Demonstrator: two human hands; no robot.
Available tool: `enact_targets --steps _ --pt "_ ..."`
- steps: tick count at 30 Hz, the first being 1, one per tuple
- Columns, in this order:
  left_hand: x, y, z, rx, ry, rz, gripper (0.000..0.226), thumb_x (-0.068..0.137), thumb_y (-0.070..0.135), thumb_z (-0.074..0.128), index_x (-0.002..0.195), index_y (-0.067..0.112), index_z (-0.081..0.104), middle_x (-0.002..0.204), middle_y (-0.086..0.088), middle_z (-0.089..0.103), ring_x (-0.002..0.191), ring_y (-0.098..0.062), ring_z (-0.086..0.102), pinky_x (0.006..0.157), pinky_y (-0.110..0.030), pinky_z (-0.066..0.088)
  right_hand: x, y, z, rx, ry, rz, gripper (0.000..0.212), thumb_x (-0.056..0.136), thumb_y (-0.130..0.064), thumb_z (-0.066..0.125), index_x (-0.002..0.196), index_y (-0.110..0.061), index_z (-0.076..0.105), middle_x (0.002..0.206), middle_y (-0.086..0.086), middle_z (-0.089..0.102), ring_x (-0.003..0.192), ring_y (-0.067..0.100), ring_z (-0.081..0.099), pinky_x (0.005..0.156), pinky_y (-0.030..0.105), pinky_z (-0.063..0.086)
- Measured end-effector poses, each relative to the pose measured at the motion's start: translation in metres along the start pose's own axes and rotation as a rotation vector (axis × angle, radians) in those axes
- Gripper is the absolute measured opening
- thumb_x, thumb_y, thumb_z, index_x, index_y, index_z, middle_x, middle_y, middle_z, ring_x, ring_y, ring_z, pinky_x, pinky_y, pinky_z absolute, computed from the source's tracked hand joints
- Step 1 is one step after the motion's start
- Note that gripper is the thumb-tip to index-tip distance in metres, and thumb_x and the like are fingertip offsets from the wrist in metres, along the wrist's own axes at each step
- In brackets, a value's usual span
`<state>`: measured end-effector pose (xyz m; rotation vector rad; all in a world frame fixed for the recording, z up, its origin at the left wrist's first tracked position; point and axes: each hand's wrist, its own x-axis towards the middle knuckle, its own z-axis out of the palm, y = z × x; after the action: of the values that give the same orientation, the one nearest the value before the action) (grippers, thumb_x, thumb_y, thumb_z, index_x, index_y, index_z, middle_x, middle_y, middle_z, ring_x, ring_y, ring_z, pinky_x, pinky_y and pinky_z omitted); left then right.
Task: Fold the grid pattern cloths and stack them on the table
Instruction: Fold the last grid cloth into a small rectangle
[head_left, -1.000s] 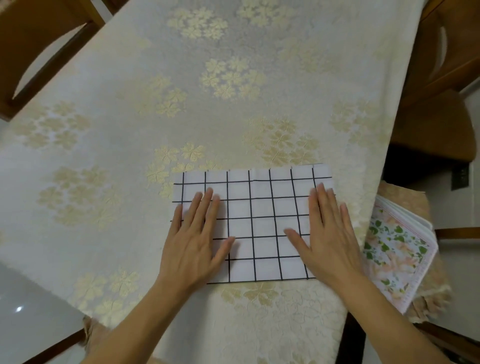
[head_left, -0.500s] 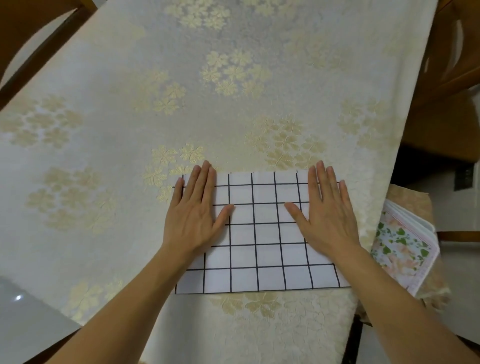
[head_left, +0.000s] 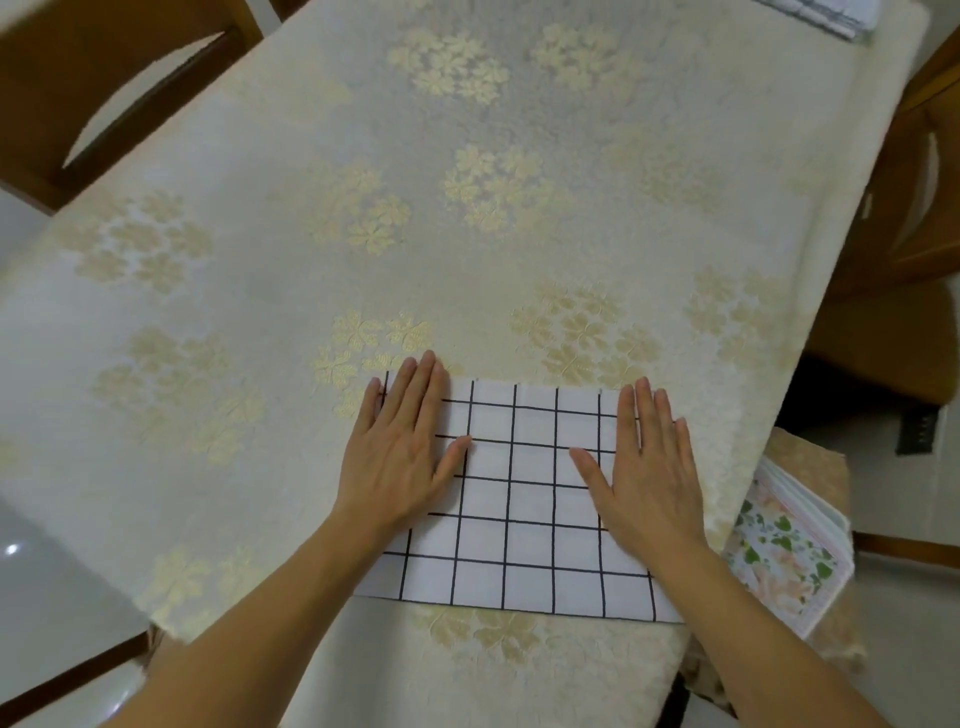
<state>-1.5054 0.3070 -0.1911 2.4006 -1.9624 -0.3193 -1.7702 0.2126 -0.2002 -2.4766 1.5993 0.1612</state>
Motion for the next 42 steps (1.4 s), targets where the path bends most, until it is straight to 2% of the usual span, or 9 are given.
enact_targets --steps 4,8,10,14,21,28,36,40,42 --pt "-0.03 -0.001 -0.013 -0.103 0.049 -0.169 0.073 0.101 0.059 0.016 0.158 0.017 0.004 0.166 0.002 -0.001 0.153 -0.015 -0.002 0.124 -0.039 0.007 0.007 -0.004 -0.015 -0.006 0.028 -0.199 0.076 0.101 -0.06 0.017 0.159 -0.014 0.003 0.167 0.007 -0.005 0.154 0.02 -0.009 0.124 0.045 0.002" --pt "-0.075 -0.005 -0.013 -0.168 0.087 -0.395 0.069 0.101 0.054 0.021 0.157 0.016 0.019 0.164 0.0 0.016 0.151 -0.017 0.015 0.121 -0.042 0.023 0.028 -0.034 -0.026 0.012 0.086 -0.581 0.058 0.102 -0.041 0.032 0.15 -0.008 0.04 0.159 0.014 0.032 0.151 0.028 0.02 0.122 0.046 0.012" --pt "-0.096 -0.006 -0.008 -0.176 0.086 -0.485 0.066 0.101 0.051 0.027 0.156 0.014 0.025 0.162 -0.002 0.023 0.15 -0.019 0.02 0.119 -0.045 0.029 0.043 -0.058 -0.028 -0.003 0.084 -0.782 0.053 0.102 -0.037 0.035 0.145 -0.008 0.048 0.154 0.014 0.041 0.148 0.03 0.029 0.122 0.047 0.016" --pt "-0.119 0.001 0.004 -0.149 0.08 -0.593 0.064 0.1 0.049 0.029 0.153 0.013 0.032 0.161 -0.005 0.028 0.149 -0.023 0.025 0.118 -0.048 0.03 0.069 -0.108 -0.024 -0.054 0.077 -1.118 0.048 0.102 -0.035 0.042 0.143 -0.01 0.051 0.152 0.014 0.045 0.143 0.032 0.038 0.117 0.048 0.032" --pt "-0.121 0.017 0.013 -0.173 0.192 -0.679 0.056 0.096 0.045 0.039 0.138 0.012 0.054 0.153 -0.006 0.043 0.144 -0.026 0.037 0.113 -0.051 0.036 0.1 -0.169 -0.013 -0.071 -0.031 -1.532 0.046 0.105 -0.037 0.046 0.145 -0.014 0.05 0.153 0.011 0.044 0.144 0.031 0.038 0.116 0.047 0.034" --pt "-0.112 0.026 0.013 -0.219 0.269 -0.77 0.042 0.097 0.04 0.041 0.125 0.015 0.058 0.149 -0.006 0.048 0.143 -0.025 0.038 0.112 -0.051 0.037 0.106 -0.187 -0.017 -0.043 -0.086 -1.604 0.029 0.102 -0.026 0.057 0.13 -0.017 0.057 0.149 0.01 0.049 0.14 0.029 0.043 0.113 0.047 0.037" --pt "-0.102 0.03 0.01 -0.241 0.35 -0.78 0.012 0.092 0.024 0.064 0.098 0.014 0.062 0.133 -0.009 0.058 0.127 -0.027 0.051 0.106 -0.048 0.041 0.104 -0.192 -0.024 -0.098 -0.128 -1.584 0.024 0.093 -0.007 0.059 0.113 -0.018 0.054 0.146 0.01 0.046 0.14 0.031 0.038 0.118 0.048 0.027" --pt "-0.1 0.033 0.004 -0.272 0.397 -0.754 0.01 0.089 0.017 0.066 0.097 0.014 0.062 0.121 -0.005 0.063 0.117 -0.024 0.057 0.094 -0.039 0.049 0.102 -0.192 -0.027 -0.064 -0.125 -1.599 0.017 0.095 -0.01 0.045 0.108 -0.016 0.054 0.143 0.013 0.049 0.137 0.032 0.041 0.117 0.052 0.029" --pt "-0.099 0.034 0.001 -0.28 0.409 -0.752 0.016 0.087 0.016 0.068 0.101 0.016 0.062 0.113 -0.001 0.064 0.11 -0.021 0.058 0.086 -0.034 0.05 0.103 -0.19 -0.027 -0.047 -0.131 -1.59 0.013 0.098 -0.012 0.047 0.108 -0.015 0.054 0.143 0.012 0.049 0.135 0.031 0.043 0.117 0.052 0.029"
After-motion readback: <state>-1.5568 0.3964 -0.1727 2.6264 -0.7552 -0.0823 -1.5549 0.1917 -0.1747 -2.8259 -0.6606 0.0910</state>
